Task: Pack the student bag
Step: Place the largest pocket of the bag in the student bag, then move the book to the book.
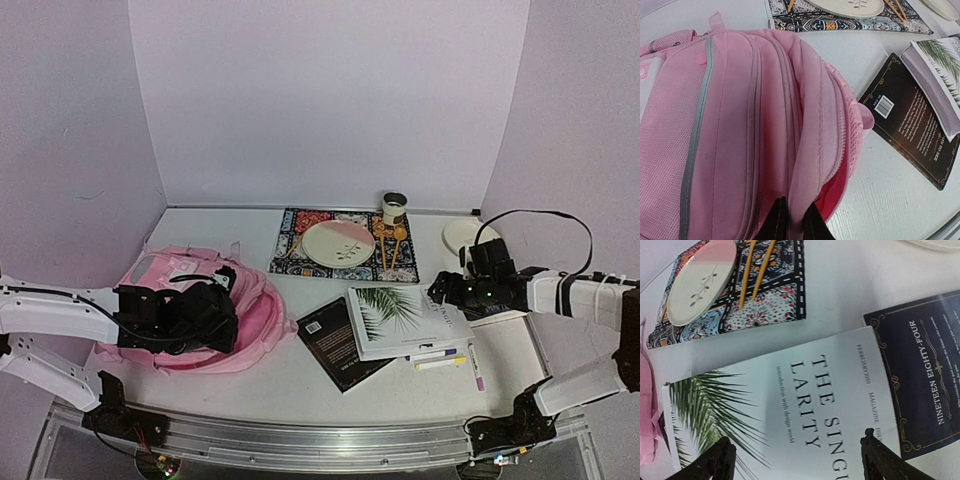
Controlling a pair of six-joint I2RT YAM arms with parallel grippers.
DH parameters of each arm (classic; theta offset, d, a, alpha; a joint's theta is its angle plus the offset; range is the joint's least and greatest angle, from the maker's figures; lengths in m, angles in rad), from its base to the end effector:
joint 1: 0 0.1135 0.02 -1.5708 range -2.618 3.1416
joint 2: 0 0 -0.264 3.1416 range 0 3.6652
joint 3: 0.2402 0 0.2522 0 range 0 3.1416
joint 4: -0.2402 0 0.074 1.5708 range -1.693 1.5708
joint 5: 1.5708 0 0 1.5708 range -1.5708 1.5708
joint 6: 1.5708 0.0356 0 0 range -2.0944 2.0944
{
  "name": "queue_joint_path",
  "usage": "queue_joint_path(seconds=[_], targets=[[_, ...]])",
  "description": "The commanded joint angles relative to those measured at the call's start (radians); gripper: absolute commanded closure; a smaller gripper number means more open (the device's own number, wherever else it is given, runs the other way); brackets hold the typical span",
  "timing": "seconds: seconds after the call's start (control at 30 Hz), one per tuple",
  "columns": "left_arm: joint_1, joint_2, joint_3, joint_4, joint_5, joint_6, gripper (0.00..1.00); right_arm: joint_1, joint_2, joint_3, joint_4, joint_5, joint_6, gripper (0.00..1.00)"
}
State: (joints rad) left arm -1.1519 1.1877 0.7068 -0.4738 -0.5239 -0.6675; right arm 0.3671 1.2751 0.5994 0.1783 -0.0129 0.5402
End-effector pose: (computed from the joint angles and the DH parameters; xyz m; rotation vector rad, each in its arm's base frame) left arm 0.1085 -0.2000 0.2127 0.3700 2.3358 -0.2039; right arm 0.2500 0.0966 0.2074 0.1750 2.1108 0.5645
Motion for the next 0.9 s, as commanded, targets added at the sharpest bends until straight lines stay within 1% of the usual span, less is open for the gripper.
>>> queue_joint_path(seconds=[0.0, 0.17, 0.33, 0.43, 0.6, 0.87], targets=[[-0.003, -0.011, 0.072, 0.078, -0.006, 0.005, 0.81, -0.081, 0.004, -0.025, -0.026, -0.033, -0.032, 0.13], [-0.003, -0.028, 0.11, 0.041, -0.002, -0.035, 0.6, -0.124, 0.036, -0.033, -0.03, -0.029, -0.053, 0.12], [-0.003, -0.015, 0.163, 0.032, 0.047, -0.069, 0.45, -0.131, 0.087, -0.026, -0.03, -0.072, -0.065, 0.11], [-0.002, 0.042, 0.213, 0.034, 0.093, -0.085, 0.37, -0.131, 0.112, -0.027, -0.028, -0.103, -0.065, 0.11], [-0.003, 0.162, 0.298, 0.055, 0.159, -0.104, 0.31, -0.132, 0.112, -0.036, -0.021, -0.183, -0.076, 0.11], [-0.003, 0.343, 0.368, 0.202, 0.273, -0.126, 0.3, -0.131, 0.038, -0.058, -0.016, -0.308, -0.074, 0.17]])
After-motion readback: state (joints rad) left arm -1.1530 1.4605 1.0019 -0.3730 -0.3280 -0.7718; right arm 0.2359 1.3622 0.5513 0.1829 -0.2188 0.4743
